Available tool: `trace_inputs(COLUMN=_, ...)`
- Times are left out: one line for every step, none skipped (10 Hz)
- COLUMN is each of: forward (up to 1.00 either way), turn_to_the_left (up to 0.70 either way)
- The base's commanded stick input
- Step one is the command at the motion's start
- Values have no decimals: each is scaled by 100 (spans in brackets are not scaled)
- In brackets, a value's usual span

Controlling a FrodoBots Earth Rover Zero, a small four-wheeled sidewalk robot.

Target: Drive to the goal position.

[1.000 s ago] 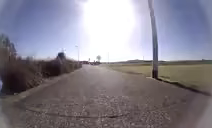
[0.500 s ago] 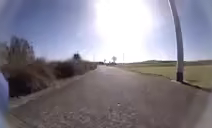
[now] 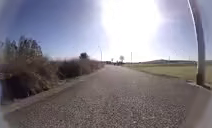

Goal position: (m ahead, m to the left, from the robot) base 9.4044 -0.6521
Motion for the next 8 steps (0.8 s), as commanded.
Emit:
trace_inputs(forward=100, turn_to_the_left=0)
trace_inputs(forward=100, turn_to_the_left=0)
trace_inputs(forward=100, turn_to_the_left=0)
trace_inputs(forward=100, turn_to_the_left=0)
trace_inputs(forward=100, turn_to_the_left=0)
trace_inputs(forward=100, turn_to_the_left=0)
trace_inputs(forward=100, turn_to_the_left=0)
trace_inputs(forward=100, turn_to_the_left=-40)
